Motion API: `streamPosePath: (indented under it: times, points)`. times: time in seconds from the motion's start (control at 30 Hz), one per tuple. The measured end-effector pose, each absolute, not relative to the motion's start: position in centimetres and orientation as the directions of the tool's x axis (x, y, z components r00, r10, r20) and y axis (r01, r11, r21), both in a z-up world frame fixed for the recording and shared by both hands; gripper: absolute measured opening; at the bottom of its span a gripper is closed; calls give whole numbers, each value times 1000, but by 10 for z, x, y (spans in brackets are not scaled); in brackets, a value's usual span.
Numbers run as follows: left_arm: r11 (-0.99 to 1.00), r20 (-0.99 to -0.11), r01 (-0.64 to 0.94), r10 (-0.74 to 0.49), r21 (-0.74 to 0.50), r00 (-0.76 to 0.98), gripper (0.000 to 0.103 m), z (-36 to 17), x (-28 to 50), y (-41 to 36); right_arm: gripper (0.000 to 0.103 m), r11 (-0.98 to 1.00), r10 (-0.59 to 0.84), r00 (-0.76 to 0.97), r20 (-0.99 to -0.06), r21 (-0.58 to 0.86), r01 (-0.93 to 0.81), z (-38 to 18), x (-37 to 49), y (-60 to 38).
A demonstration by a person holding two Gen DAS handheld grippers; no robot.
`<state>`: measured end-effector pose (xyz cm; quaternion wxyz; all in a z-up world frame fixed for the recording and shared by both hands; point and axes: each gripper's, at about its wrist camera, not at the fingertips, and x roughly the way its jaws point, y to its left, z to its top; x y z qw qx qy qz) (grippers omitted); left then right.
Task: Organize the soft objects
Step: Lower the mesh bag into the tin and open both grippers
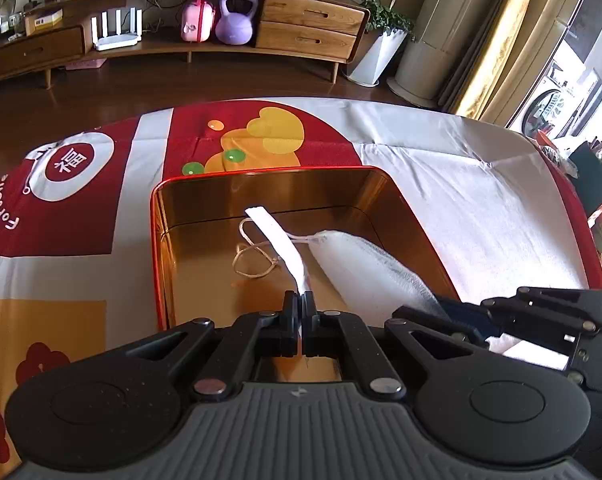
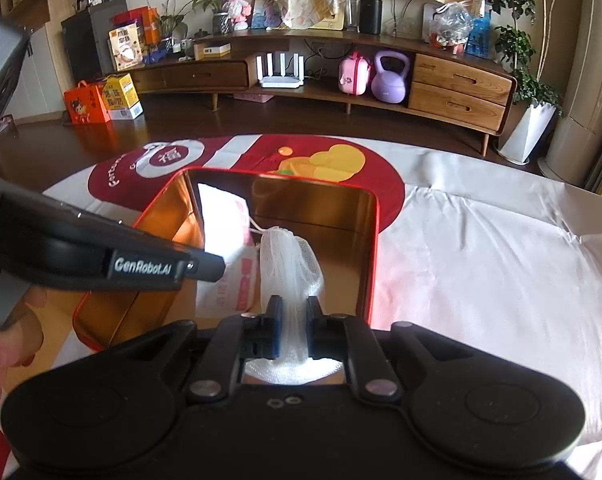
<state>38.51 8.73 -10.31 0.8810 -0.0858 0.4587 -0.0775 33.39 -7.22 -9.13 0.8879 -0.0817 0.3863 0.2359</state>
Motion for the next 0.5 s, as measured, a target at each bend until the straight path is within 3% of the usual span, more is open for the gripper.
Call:
streamPosePath:
  times: [0.4,0.5]
  points:
    - [981,-831,27,-177,-192,528,2,-120,391,88,22,868,341,582,-738,10,-496,-99,332,-66]
    - [983,-838,29,-168,-179,519,3,-124,393,85,30,867,350,584,-733,17,-499,-98,331,-68]
